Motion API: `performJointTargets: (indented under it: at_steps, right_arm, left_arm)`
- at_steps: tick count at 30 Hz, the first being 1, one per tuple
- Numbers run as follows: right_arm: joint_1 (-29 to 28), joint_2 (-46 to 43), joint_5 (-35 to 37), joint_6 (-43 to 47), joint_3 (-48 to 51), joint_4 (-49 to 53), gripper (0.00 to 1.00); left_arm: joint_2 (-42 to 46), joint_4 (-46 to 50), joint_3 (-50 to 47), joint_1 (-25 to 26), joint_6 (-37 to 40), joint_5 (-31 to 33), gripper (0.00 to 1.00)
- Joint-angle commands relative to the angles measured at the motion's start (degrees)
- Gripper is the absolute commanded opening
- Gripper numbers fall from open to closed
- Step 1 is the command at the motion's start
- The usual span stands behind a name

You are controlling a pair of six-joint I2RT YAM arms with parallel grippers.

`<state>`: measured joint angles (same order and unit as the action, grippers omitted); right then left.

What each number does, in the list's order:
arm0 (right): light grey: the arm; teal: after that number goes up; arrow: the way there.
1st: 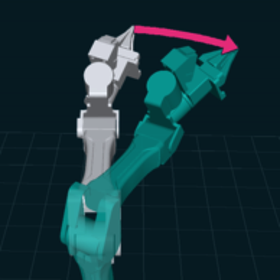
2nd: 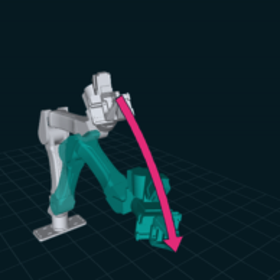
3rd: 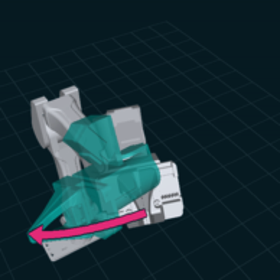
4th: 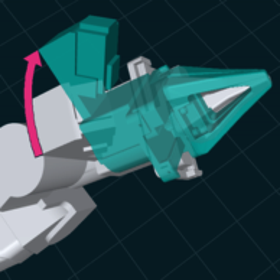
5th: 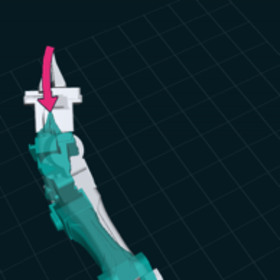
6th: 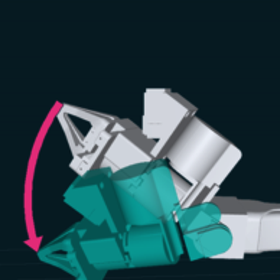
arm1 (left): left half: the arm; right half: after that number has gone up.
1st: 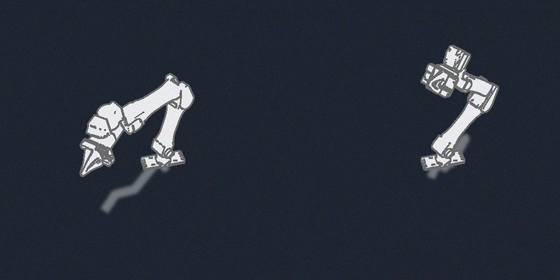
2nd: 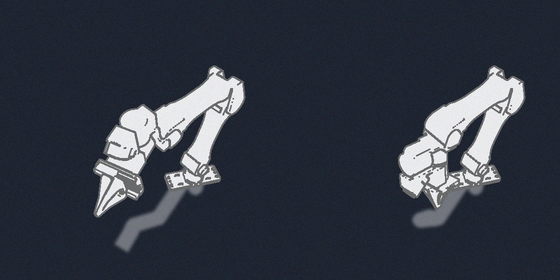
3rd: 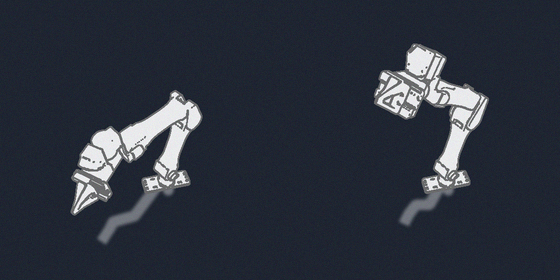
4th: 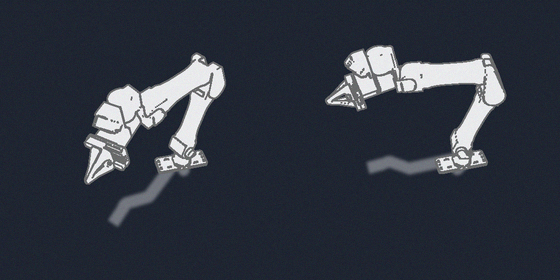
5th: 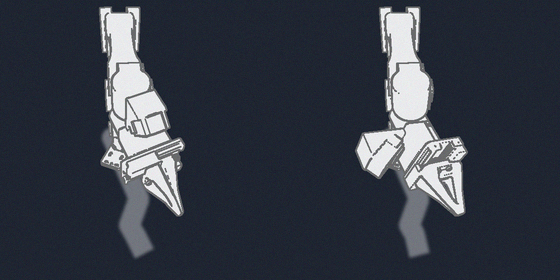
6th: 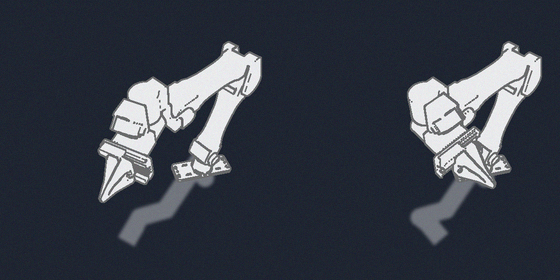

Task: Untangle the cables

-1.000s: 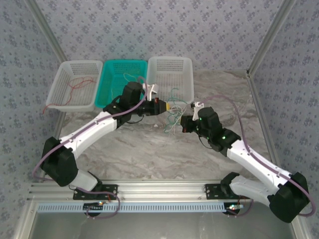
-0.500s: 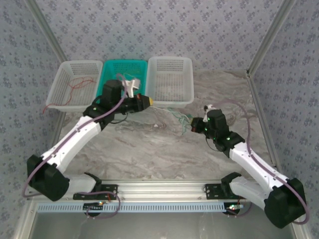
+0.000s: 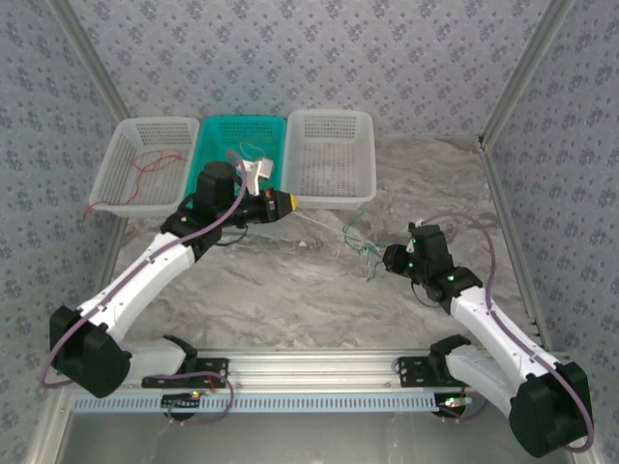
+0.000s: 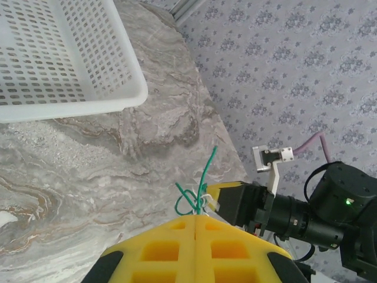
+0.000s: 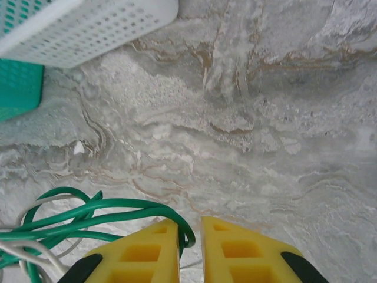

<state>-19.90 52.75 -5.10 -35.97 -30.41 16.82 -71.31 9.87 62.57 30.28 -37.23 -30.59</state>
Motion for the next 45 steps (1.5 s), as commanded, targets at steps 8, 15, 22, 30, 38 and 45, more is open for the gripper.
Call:
performJointTargets:
  at_steps: [8,15,22,30,38,45]
  right_arm:
    - [5.5,0.4,9.6,-5.5,1.9,10.4,0.00]
    - [7.8,-1.4,17.8,-13.5,2.1,19.1,0.00]
    - [10.2,-4.9,27.4,-20.7,2.0,26.0,0.00]
    - [9.8,-7.9,16.6,-7.6,1.4,13.8,0.00]
    - [2.4,-0.6,-15.4,9.7,-9.4,7.3,0.00]
    - [-2.5,5.8,-16.2,12.4,-19.3,15.7,0.00]
  left_arm:
    - [6.8,14.2,10.1,-7.1,6.5,15.1,0.00]
    - [10.4,13.3,4.0,-7.1,4.7,19.4,0.00]
    - [15.7,24.1,3.7,-14.1,5.2,32.6,0.00]
    - [17.8,20.5,-1.4,-18.4,5.8,18.6,0.00]
    - [13.4,6.7,-12.0,-9.9,5.7,6.9,0.39]
    - [17.9,4.7,-11.6,-7.5,9.1,7.5,0.66]
